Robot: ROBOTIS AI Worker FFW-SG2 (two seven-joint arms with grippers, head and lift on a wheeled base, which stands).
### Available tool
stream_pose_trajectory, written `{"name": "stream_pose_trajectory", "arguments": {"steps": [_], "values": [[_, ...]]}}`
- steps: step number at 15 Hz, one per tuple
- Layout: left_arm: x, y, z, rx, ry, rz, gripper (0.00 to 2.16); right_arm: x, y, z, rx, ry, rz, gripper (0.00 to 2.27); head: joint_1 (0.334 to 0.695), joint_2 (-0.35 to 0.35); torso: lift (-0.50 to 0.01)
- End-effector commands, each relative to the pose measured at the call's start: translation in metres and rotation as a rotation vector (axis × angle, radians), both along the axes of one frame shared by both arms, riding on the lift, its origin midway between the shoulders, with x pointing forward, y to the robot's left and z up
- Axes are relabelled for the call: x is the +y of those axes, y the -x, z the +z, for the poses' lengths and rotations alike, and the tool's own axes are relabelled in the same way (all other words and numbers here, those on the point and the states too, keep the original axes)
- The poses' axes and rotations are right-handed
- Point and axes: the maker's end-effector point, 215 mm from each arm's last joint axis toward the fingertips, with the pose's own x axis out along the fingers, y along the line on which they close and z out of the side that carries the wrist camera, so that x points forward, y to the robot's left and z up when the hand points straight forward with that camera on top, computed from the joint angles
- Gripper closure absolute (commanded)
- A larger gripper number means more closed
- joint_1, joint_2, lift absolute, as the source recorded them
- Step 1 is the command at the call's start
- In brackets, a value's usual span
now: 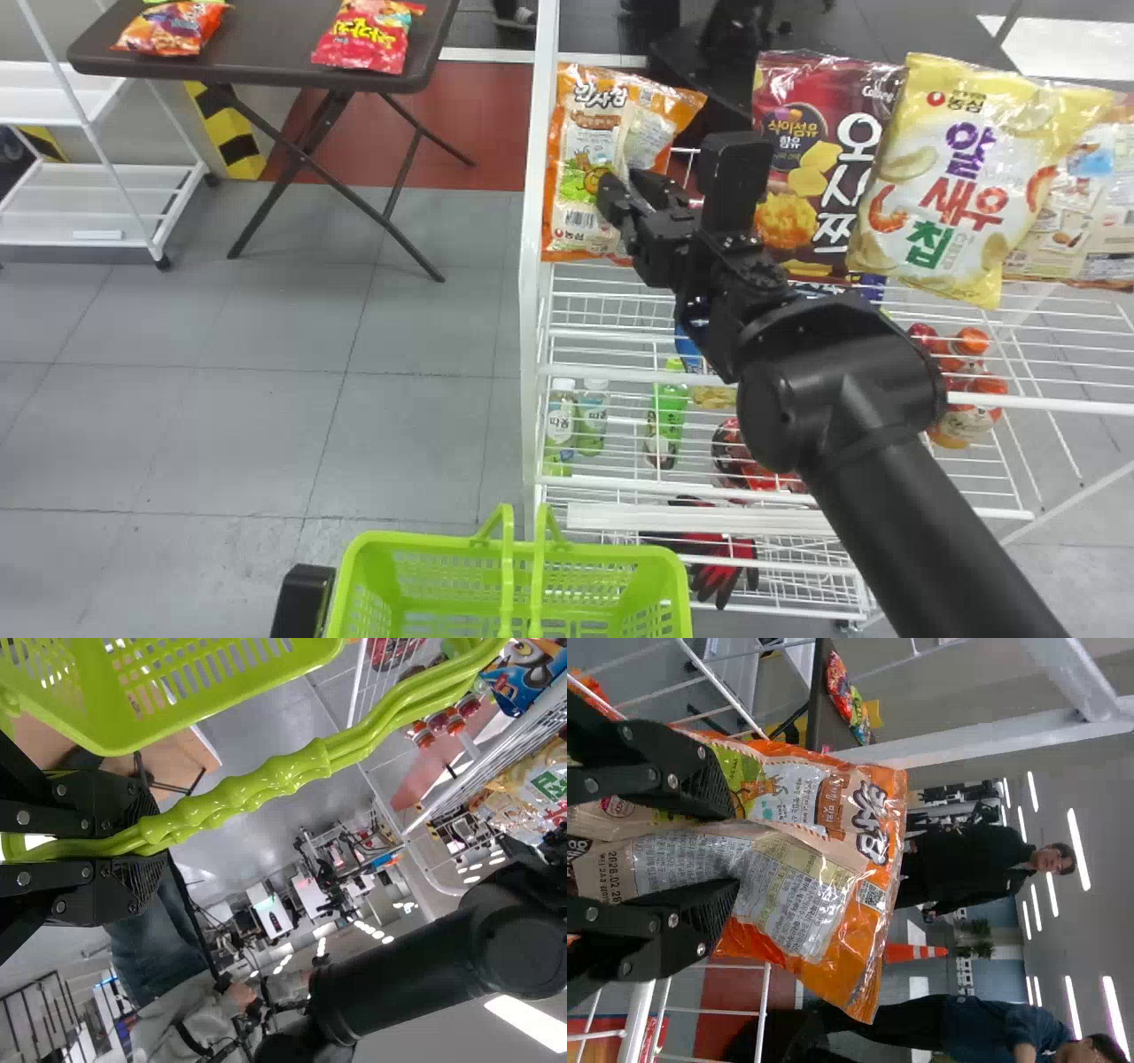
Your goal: Hold basket handle with left hand then pick Gamjakkang with right hand and place into basket
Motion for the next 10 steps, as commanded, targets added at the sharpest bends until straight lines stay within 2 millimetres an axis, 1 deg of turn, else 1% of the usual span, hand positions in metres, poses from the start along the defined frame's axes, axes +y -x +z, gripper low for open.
{"name": "stream_pose_trajectory", "arguments": {"steps": [1,3,4,5,6,7,8,9,10], "values": [[-0.002,0.001,0.000,0.002,0.002,-0.003,2.06,-0.010,0.011,0.013,-0.037,0.017,-0.024,2.25,0.695,-0.043,-0.020],[-0.003,0.003,0.000,0.004,0.005,-0.005,2.06,-0.024,0.021,0.022,-0.059,0.025,-0.045,2.25,0.695,-0.057,-0.020],[-0.003,0.003,0.000,0.004,0.003,-0.007,2.06,-0.037,0.026,0.023,-0.058,0.036,-0.062,2.25,0.695,-0.067,-0.020],[-0.004,0.004,0.000,0.004,0.005,-0.009,2.06,-0.043,0.032,0.026,-0.061,0.041,-0.072,2.25,0.695,-0.077,-0.020],[-0.008,0.006,0.001,0.002,0.006,-0.016,2.06,-0.054,0.040,0.029,-0.067,0.046,-0.088,2.25,0.695,-0.089,-0.020],[-0.009,0.007,0.001,0.002,0.005,-0.019,2.06,-0.058,0.048,0.034,-0.069,0.038,-0.086,2.25,0.695,-0.112,-0.020],[-0.011,0.009,0.001,0.003,0.007,-0.025,2.06,-0.066,0.062,0.037,-0.055,0.035,-0.082,2.25,0.695,-0.126,-0.020],[-0.011,0.010,0.002,0.002,0.005,-0.026,2.06,-0.073,0.075,0.045,-0.046,0.012,-0.077,2.25,0.695,-0.138,-0.020],[-0.011,0.010,0.001,0.001,0.003,-0.026,2.06,-0.087,0.091,0.056,-0.032,-0.009,-0.073,2.25,0.695,-0.151,-0.020]]}}
